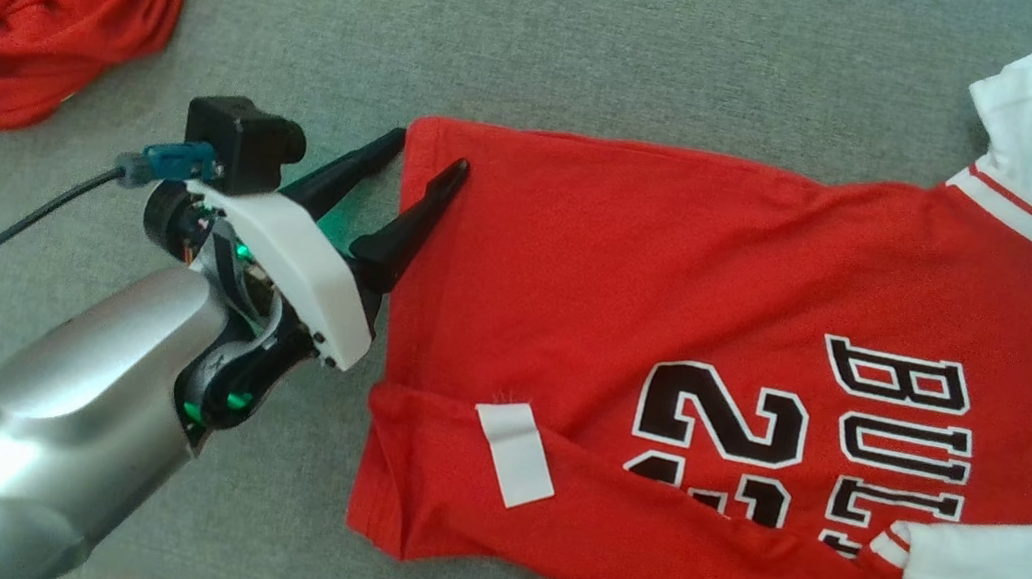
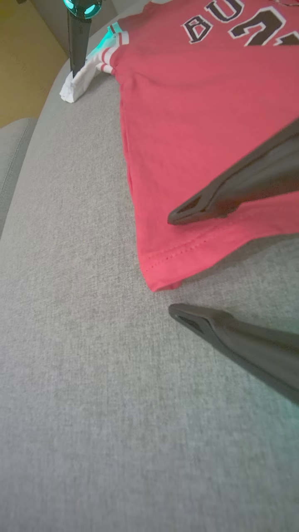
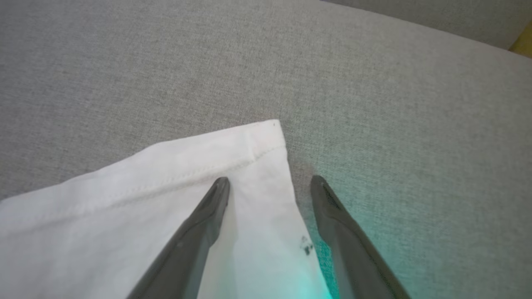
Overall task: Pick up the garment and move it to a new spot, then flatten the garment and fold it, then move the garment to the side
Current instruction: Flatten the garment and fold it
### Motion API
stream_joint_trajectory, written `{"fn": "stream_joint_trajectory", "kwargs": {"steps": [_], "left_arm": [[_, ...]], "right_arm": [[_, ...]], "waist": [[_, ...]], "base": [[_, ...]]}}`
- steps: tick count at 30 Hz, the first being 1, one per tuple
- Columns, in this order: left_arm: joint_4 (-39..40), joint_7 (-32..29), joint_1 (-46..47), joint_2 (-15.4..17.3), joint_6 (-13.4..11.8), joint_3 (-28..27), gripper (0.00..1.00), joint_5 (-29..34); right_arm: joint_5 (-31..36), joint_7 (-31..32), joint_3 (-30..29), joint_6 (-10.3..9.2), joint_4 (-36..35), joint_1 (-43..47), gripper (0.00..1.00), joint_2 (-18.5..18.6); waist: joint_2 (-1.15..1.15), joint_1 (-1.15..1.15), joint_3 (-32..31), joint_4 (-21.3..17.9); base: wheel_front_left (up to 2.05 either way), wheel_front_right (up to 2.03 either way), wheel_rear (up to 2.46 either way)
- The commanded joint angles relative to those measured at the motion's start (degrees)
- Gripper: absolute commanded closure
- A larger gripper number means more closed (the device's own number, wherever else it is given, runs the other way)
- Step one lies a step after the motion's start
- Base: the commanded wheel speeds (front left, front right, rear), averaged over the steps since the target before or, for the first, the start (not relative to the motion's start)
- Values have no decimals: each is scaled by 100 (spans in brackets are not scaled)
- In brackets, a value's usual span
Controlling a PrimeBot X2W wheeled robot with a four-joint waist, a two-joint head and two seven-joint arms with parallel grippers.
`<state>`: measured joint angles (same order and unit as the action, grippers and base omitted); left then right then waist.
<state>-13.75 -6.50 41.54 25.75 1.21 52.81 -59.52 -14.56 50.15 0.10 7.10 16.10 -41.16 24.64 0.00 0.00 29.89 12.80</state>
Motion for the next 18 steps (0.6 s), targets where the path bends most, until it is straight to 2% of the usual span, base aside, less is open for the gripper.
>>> {"fn": "stream_joint_trajectory", "kwargs": {"steps": [1,11,14,15,16,18], "left_arm": [[10,-60,151,143,23,-132,0,-9],[-147,-254,288,74,125,-44,0,-56],[-216,-374,362,17,229,47,0,-67],[-246,-386,388,1,254,63,62,-63],[-270,-372,420,-14,279,72,97,-47],[-323,-287,488,-25,303,49,100,-3]], "right_arm": [[-16,4,152,39,-55,14,0,-33],[-143,33,475,39,63,-92,0,-141],[-369,130,653,39,110,-118,0,-251],[-453,115,670,39,105,-149,81,-277],[-501,42,677,39,91,-188,100,-286],[-583,-185,700,39,53,-279,100,-273]], "waist": [[0,0,-6,-37],[0,0,20,-132],[0,0,52,-171],[0,0,58,-189],[0,0,59,-206],[0,0,45,-234]], "base": [[0,0,0],[0,0,0],[0,0,0],[0,0,0],[0,0,0],[0,0,0]]}}
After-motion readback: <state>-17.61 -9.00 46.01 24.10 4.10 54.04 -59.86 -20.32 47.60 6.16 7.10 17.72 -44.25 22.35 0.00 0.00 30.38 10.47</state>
